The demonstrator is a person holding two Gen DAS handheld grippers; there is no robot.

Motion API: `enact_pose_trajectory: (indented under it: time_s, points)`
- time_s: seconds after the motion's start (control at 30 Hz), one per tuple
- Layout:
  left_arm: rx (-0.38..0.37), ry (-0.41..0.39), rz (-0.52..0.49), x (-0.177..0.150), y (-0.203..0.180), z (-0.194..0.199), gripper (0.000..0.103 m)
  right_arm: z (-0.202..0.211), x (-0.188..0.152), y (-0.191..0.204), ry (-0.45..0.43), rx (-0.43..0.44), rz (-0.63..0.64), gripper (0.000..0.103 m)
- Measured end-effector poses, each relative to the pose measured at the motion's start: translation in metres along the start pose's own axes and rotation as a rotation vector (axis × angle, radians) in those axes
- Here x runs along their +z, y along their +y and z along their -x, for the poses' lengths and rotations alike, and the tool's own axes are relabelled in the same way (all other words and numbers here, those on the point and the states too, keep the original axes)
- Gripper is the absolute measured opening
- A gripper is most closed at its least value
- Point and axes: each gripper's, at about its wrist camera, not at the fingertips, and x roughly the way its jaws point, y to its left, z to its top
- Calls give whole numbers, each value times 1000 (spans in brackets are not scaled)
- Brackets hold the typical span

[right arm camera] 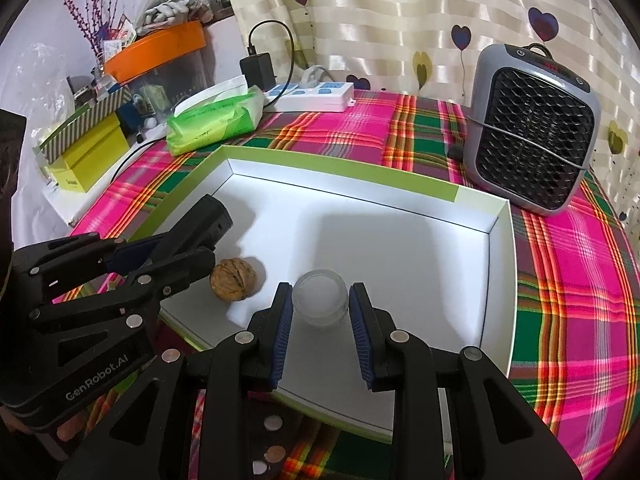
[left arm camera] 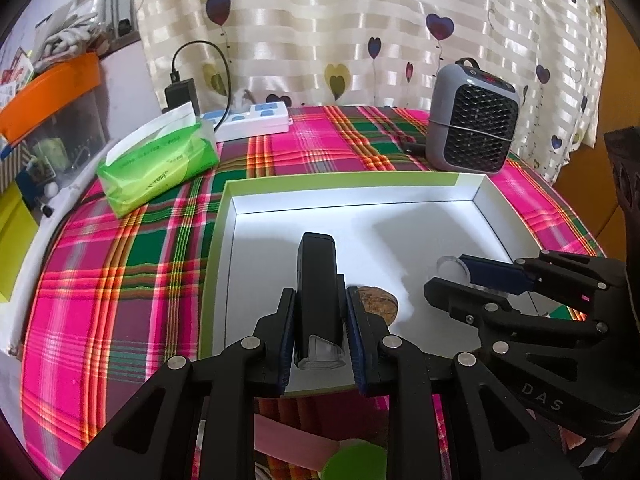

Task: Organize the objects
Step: 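Lower and release the frosted jar with the right tool while the left releases the stick, then move the right tool toward the black dotted object while the left approaches the green item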

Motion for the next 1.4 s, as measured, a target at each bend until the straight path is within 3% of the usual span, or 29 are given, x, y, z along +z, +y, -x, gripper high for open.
enact_pose_trajectory:
  time_s: [0.2, 0.33, 0.83, 1.4]
  points:
    - [-16, 13, 9, -1, 1, -3, 22, 2, -1, 1, -7, -1, 4, 31]
    - [-40, 4, 10, -1, -1, -1, 22, 6, -1, 2, -24, -2, 4, 38]
    - [-60, -51, 16, -4, -5, 24, 22, 31, -6, 12, -82, 2, 15, 38]
    - [-66, -107, -18, -27, -26, 63, 22, 67, -35, 29, -158, 1, 32, 38]
